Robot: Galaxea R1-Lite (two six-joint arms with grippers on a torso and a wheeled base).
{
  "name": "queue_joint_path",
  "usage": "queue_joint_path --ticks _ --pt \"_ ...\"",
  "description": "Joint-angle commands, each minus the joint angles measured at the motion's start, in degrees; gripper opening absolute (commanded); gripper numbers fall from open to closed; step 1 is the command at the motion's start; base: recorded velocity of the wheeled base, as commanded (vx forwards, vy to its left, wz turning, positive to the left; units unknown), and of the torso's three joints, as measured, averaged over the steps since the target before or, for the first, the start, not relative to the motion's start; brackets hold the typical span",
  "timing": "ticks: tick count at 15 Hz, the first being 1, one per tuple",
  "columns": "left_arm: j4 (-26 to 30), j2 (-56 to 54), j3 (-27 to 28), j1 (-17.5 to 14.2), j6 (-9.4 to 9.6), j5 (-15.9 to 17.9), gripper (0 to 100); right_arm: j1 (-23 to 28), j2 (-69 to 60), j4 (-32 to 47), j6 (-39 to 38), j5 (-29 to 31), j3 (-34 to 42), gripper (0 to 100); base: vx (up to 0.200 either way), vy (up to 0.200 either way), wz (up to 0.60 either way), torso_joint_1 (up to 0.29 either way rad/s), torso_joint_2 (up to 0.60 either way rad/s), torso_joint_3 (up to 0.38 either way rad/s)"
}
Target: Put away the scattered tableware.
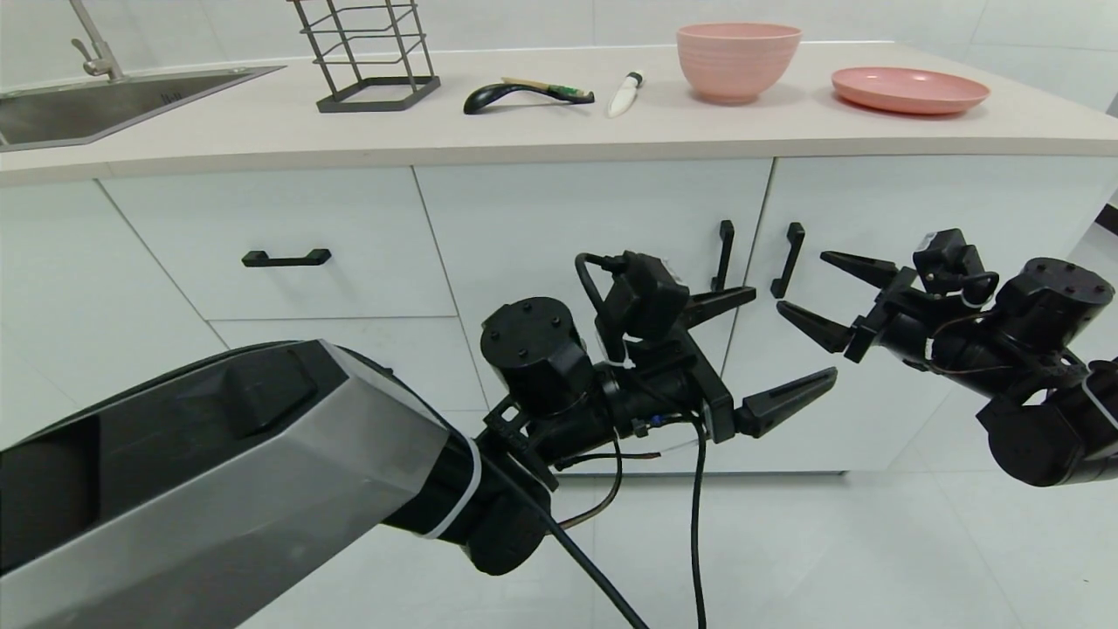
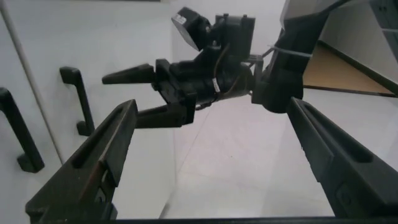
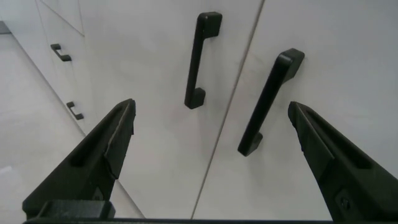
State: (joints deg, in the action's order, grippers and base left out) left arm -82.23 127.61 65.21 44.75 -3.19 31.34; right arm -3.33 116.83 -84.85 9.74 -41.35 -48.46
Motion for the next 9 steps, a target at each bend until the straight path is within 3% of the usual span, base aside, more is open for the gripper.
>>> queue_joint_path --ticks 1,2,6,9 --pt "-0.3 0.3 -1.5 0.2 0.21 -0.1 100 -0.1 -0.5 0.0 0.1 0.0 0.5 100 0.000 -0.200 0.00 0.002 0.00 0.007" --pt "-0.7 0.4 -1.4 0.2 0.21 -0.1 100 -0.1 -0.4 -0.1 0.1 0.0 0.5 100 0.200 0.000 0.00 -0.002 0.00 -0.002" --pt "-3.8 0.4 -1.8 0.2 0.38 -0.5 100 -0.5 0.8 0.0 0.1 0.0 0.2 100 0.000 0.000 0.00 0.000 0.00 0.000" --pt "-3.1 0.0 -1.8 0.2 1.00 -0.4 100 -0.5 0.8 0.0 0.1 0.0 0.1 100 0.000 0.000 0.00 0.000 0.00 0.000"
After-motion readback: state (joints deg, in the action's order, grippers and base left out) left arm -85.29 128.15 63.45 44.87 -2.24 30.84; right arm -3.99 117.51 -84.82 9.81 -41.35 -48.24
